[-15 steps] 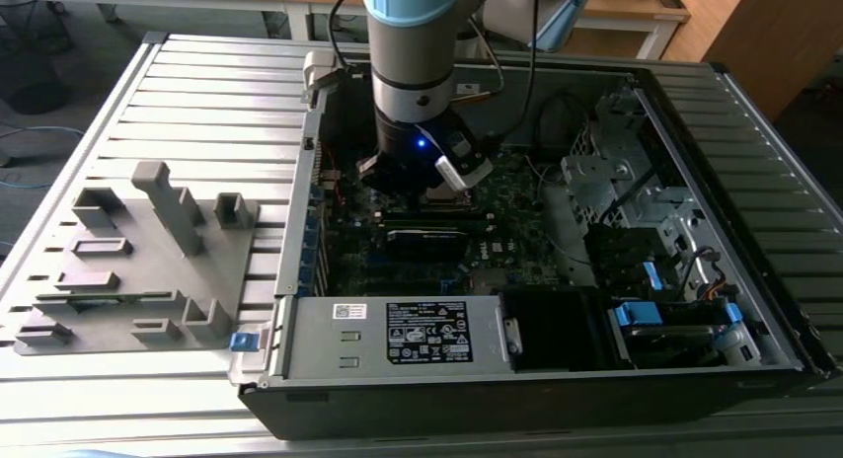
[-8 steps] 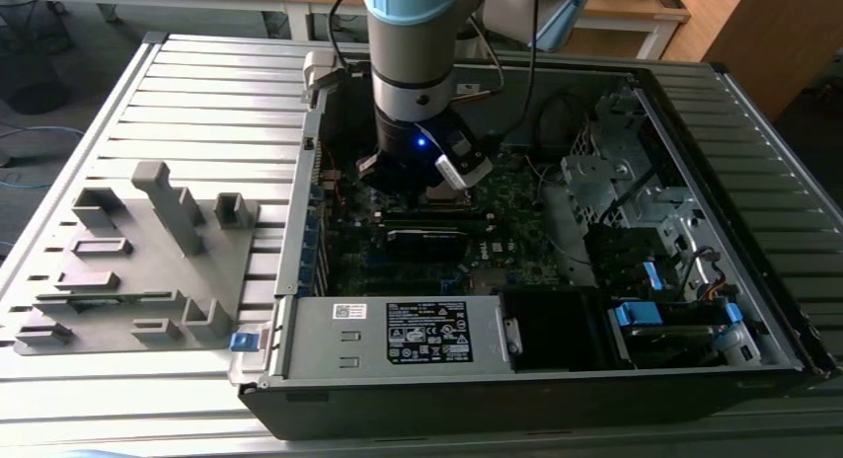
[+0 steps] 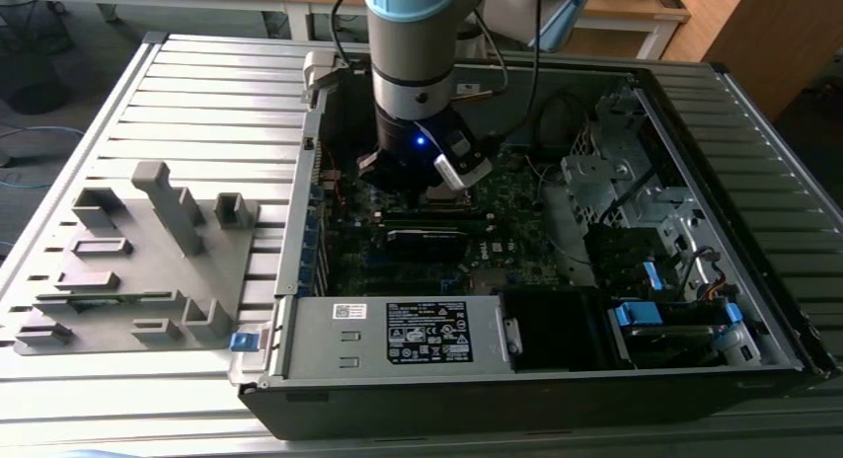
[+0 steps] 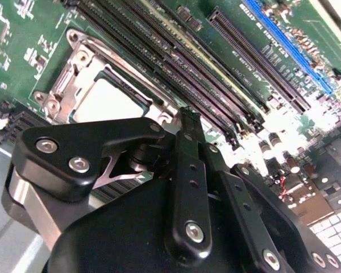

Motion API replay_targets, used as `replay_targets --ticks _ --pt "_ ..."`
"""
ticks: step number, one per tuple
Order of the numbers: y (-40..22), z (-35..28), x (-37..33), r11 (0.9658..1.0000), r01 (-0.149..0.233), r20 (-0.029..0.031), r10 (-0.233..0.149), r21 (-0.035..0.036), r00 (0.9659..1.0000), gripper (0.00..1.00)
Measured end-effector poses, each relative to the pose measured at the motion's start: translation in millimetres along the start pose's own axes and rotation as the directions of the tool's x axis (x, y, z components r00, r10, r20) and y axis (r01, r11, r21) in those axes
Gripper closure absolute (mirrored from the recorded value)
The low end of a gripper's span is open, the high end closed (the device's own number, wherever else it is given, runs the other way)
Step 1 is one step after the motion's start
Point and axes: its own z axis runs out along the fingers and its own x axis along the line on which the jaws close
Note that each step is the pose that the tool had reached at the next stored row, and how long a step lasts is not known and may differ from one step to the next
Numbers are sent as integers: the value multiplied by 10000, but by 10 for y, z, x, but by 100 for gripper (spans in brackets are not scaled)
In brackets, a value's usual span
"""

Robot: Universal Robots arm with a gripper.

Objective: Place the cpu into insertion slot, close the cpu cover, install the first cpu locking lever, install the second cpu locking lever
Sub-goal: 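Install the second cpu locking lever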

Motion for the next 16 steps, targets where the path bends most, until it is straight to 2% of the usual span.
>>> replay_targets --ticks 4,8,16 --pt "-3 7 1 9985 -547 39 547 41 9985 89" --pt "-5 12 2 9942 -1077 79 1076 79 9942 89" --pt "-19 11 13 9894 -1446 110 1445 101 9894 89"
